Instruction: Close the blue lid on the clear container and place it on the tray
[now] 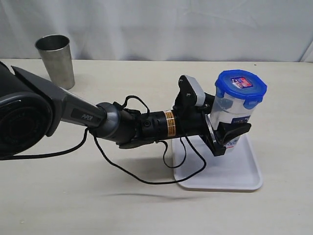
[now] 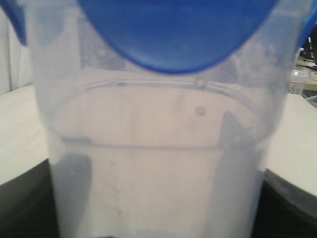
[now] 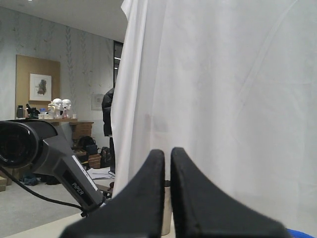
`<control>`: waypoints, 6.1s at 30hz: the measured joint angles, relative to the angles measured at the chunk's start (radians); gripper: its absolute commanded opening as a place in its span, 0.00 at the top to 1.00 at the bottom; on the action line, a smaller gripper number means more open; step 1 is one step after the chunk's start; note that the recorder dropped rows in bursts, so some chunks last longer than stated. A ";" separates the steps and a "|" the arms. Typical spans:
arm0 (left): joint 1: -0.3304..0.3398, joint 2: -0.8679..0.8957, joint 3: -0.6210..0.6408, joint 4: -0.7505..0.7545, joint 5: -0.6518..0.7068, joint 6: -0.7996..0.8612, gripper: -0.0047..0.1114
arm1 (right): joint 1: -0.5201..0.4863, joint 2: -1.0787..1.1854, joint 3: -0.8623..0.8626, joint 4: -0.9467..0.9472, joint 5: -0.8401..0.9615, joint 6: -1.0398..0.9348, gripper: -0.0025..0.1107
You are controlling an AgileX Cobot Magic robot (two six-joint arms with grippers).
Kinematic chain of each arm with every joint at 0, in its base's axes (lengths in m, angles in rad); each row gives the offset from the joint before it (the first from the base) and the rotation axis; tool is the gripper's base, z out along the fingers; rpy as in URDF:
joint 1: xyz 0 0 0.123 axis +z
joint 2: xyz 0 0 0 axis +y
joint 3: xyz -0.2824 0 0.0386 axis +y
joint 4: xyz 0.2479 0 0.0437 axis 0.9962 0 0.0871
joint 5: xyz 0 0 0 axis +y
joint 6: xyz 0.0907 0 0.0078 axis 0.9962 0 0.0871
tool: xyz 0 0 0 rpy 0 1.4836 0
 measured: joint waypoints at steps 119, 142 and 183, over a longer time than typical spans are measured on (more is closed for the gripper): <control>0.258 -0.265 -0.008 0.982 0.328 -0.742 0.82 | 0.000 0.000 0.000 0.000 0.001 0.000 0.94; 0.278 -0.693 0.293 1.000 0.516 -0.897 0.96 | 0.000 0.000 0.000 0.000 0.001 0.000 0.94; 0.278 -1.854 0.942 0.950 0.634 -0.994 0.96 | 0.000 0.000 0.000 0.000 0.001 0.000 0.94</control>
